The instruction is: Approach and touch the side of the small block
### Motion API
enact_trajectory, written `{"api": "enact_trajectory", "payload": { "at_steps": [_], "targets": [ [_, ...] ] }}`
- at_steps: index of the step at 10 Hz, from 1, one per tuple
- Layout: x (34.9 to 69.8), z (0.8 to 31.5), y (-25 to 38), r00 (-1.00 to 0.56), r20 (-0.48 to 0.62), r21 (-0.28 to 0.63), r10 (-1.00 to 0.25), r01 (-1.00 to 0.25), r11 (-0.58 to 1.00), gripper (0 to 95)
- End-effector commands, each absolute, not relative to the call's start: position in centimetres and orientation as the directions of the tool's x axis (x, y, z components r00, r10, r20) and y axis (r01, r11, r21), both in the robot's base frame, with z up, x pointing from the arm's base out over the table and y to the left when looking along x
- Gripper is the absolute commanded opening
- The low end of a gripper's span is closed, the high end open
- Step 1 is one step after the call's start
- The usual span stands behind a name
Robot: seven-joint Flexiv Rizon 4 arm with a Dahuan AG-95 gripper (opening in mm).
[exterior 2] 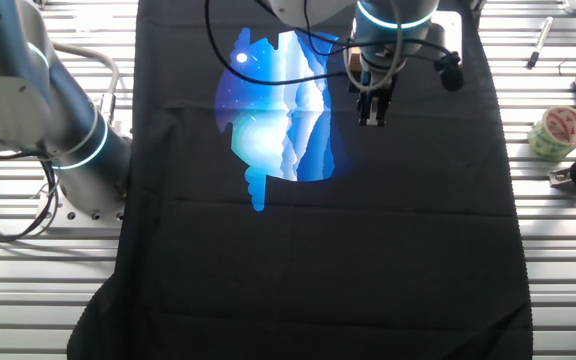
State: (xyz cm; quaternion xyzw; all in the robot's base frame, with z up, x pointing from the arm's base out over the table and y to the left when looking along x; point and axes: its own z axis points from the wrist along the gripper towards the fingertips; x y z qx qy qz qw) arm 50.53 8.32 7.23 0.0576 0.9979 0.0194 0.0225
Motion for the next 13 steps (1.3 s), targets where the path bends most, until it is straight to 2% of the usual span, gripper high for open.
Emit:
{"api": "enact_trajectory", "payload": {
  "at_steps": [1,8,13],
  "targets": [
    [50.7,7.1,9.1,-0.993,-0.041,0.042,0.106,0.105,0.994,0.0],
    [50.8,6.6,11.7,-0.997,-0.044,0.043,0.069,0.067,0.997,0.0],
    [50.9,5.7,13.9,-0.994,-0.052,0.015,0.092,0.091,0.996,0.0]
  ]
}}
